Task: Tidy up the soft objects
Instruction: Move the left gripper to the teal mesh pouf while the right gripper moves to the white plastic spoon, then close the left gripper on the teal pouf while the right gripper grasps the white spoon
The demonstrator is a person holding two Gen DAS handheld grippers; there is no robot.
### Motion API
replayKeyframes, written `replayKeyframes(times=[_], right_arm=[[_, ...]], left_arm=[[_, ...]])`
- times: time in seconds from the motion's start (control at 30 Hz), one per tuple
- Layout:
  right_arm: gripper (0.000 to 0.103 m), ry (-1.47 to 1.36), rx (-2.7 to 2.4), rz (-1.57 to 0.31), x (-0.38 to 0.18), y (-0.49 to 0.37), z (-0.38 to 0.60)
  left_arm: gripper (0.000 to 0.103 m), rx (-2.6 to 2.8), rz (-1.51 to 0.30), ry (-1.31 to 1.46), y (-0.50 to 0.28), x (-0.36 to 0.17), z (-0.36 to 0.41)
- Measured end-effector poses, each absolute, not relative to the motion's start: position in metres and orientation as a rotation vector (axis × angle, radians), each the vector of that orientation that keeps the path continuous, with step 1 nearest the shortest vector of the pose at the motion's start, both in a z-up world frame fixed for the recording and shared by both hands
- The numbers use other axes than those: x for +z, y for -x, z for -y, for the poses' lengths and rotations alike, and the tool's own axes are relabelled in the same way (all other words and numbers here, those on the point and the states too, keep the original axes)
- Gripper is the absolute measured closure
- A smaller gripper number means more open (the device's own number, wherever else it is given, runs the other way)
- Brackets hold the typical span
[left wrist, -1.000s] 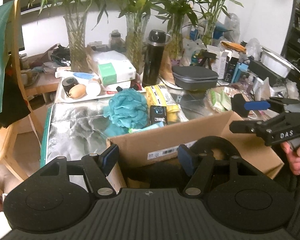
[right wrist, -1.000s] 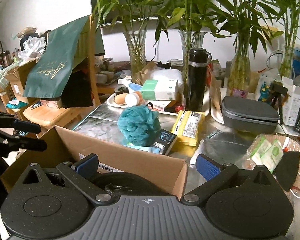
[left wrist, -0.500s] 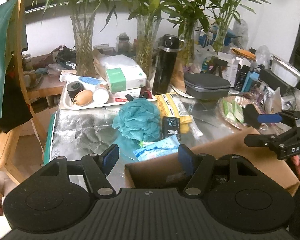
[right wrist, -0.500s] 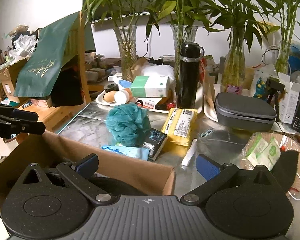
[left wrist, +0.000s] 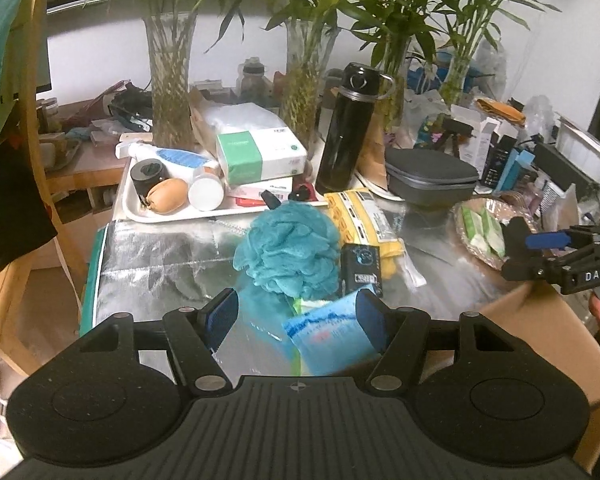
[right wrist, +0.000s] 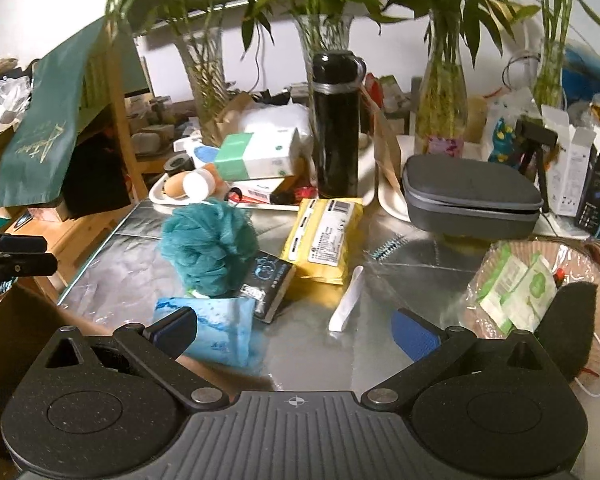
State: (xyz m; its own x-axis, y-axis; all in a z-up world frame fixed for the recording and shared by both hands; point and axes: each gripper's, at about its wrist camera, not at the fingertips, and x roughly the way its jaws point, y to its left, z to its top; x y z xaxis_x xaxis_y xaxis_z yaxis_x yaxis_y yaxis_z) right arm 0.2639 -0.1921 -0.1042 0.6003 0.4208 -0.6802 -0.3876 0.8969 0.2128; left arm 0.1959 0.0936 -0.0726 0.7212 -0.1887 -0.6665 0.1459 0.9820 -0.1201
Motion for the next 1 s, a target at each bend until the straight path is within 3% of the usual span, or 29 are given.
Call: replayKeyframes(times=[0.47, 0.93, 1.0], right_arm=[[0.001, -0.041, 0.441, -0.809, -0.124, -0.319, 0.204], [0.019, 0.117, 0.511, -0.899, -0.177, -0.356, 0.175], [0.028, 0.119, 0.511, -0.921, -0.185, -0.363, 0.172]], left_arm=[[0.039, -0.179, -0.767, 0.101, -0.237, -0.084, -0.109], [0.039, -0.203, -0.799, 0.045, -0.272, -0.102, -0.110], [0.039, -0.214, -0.799, 0.034, -0.276, -0.104, -0.108]])
